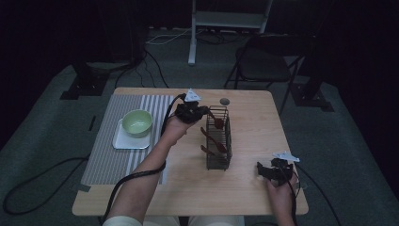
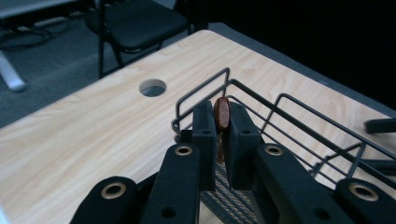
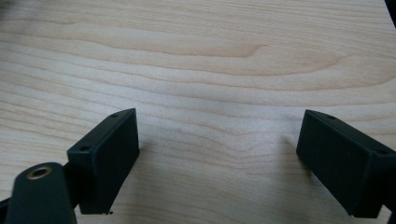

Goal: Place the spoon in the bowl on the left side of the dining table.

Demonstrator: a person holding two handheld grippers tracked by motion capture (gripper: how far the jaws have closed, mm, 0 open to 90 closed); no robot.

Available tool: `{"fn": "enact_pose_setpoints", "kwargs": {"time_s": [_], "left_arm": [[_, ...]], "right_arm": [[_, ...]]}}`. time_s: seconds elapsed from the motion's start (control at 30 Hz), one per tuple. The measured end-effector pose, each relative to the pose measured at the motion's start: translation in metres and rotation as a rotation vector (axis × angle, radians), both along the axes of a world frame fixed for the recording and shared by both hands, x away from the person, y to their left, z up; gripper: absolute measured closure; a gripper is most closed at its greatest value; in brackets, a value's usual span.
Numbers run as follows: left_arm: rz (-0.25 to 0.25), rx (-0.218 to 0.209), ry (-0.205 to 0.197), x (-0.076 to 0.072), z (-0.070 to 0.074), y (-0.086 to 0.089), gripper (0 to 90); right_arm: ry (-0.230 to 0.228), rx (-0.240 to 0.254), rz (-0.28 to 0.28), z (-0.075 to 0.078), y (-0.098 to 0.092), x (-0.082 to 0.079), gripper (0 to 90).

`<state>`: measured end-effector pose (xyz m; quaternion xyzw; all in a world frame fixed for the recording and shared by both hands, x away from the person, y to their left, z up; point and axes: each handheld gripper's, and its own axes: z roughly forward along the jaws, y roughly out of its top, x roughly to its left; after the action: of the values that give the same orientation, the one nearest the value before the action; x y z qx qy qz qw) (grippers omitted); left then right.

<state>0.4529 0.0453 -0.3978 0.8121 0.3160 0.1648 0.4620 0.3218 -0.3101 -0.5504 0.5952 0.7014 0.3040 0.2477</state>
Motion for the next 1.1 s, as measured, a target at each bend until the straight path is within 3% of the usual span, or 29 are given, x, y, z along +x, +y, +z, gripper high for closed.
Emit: {"fn": "enact_pose_setpoints", "kwargs": {"time_s": [0.1, 0.23, 0.37, 0.63, 0.7, 1.1], "left_arm": [[-0.014, 0.0, 0.001, -0.002, 0.002, 0.0, 84.0], [0.01, 0.016, -0.024, -0.004, 0.007, 0.001, 84.0], [-0.003, -0.015, -0.019, -0.007, 0.012, 0.005, 84.0], [0.0, -0.019, -0.057, -0.017, 0.026, 0.014, 84.0], [-0.004, -0.044, -0.057, -0.019, 0.03, 0.018, 84.0], [0.009, -0.079, -0.123, -0.037, 0.057, 0.035, 84.0]], "right_arm": [[0.0, 0.0, 0.0, 0.0, 0.0, 0.0, 12.3], [0.0, 0.0, 0.0, 0.0, 0.0, 0.0, 12.3], [0.0, 0.0, 0.0, 0.0, 0.0, 0.0, 12.3], [0.0, 0.0, 0.0, 0.0, 0.0, 0.0, 12.3], [0.0, 0.0, 0.0, 0.0, 0.0, 0.0, 12.4], [-0.001, -0.001, 0.0, 0.0, 0.0, 0.0, 12.3]]}}
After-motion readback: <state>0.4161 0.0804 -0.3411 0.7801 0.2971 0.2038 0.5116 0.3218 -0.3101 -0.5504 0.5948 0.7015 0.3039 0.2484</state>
